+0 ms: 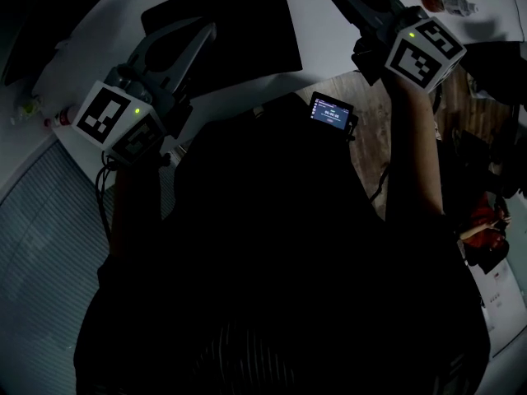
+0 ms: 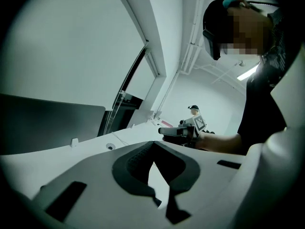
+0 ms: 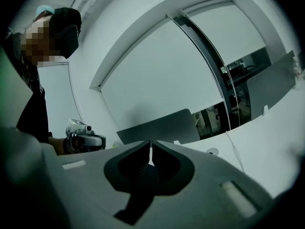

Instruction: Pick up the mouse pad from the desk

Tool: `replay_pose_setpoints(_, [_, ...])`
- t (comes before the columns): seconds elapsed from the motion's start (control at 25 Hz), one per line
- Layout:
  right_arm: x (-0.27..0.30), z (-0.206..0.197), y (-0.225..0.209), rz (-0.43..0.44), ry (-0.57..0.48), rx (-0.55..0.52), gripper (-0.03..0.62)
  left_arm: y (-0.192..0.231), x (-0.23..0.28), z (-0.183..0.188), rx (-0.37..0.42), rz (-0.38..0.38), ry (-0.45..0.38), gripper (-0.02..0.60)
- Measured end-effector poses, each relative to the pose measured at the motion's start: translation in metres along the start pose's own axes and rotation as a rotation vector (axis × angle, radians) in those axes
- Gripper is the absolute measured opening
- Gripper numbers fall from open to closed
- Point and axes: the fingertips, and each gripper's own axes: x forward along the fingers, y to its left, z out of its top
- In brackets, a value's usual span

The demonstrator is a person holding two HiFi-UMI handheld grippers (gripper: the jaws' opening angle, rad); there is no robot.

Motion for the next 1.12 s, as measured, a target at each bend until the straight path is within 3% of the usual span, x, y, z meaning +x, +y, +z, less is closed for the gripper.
replay_pose_setpoints(0.4, [0.031, -0.019, 0.005, -0.007, 0.04, -0.029, 0.052, 0.015, -0.02, -0.019, -0.041, -0.005, -0.041, 0.009])
replay_pose_setpoints(0.68, [0.039, -0.058, -0.009, -0.034, 0.138, 0.055, 0.088, 0.024, -0.023, -0.024, -0.075, -0.019, -0.09, 0.009])
replay_pose_setpoints(1.12, [0.057, -0.111, -0.017, -0.059, 0.279, 0.095, 0.205, 0.031, -0.027, -0.037, -0.128, -0.037, -0.136, 0.009])
